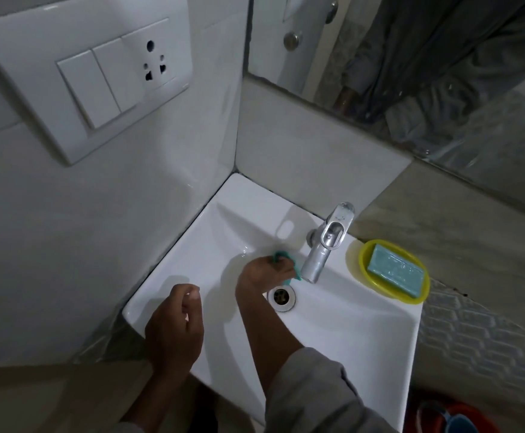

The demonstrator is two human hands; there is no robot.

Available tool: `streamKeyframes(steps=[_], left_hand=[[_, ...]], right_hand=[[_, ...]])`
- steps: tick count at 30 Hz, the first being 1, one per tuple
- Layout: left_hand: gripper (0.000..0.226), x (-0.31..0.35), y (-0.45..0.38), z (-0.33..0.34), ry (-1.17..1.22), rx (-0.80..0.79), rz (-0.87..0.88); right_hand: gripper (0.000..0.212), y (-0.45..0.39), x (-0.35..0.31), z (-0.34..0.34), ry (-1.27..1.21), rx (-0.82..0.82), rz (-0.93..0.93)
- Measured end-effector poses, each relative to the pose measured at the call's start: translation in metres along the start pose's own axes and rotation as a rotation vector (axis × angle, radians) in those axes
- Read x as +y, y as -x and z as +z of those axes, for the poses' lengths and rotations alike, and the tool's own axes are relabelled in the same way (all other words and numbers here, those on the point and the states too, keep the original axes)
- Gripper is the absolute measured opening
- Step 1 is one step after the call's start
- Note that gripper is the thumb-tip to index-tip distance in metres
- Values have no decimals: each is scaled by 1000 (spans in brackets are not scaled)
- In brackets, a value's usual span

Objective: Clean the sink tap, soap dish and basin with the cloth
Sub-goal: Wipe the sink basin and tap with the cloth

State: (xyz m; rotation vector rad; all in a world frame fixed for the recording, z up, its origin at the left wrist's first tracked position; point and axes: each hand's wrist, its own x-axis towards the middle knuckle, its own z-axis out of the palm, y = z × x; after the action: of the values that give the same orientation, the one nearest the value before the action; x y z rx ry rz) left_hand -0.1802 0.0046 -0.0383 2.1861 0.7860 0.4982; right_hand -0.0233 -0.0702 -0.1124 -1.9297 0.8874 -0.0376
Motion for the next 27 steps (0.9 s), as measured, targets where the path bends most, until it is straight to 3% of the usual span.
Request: streamKeyframes(steps=[3, 8, 15, 17, 21, 24, 27], left_hand=[[51, 1, 0, -1, 8, -4, 3], [54, 0, 1, 1, 50, 16, 17], [46, -2, 1, -2, 138, 75, 1], [45, -1, 1, -2, 177, 93, -6], [44, -1, 0, -3, 219, 142, -39], [44, 0, 0, -4, 212, 147, -48], [42, 3, -1, -5, 212, 150, -29]], right_hand=[[35, 12, -10, 3, -9, -6, -50], [13, 25, -27, 7, -147, 138, -113], [10, 45, -39, 22, -265, -6, -146], [9, 55, -47, 26, -287, -68, -289], [12, 72, -72, 37, -182, -378, -771], [8, 66, -73, 36, -77, -397, -845], [18, 45, -50, 20, 129, -390, -984]])
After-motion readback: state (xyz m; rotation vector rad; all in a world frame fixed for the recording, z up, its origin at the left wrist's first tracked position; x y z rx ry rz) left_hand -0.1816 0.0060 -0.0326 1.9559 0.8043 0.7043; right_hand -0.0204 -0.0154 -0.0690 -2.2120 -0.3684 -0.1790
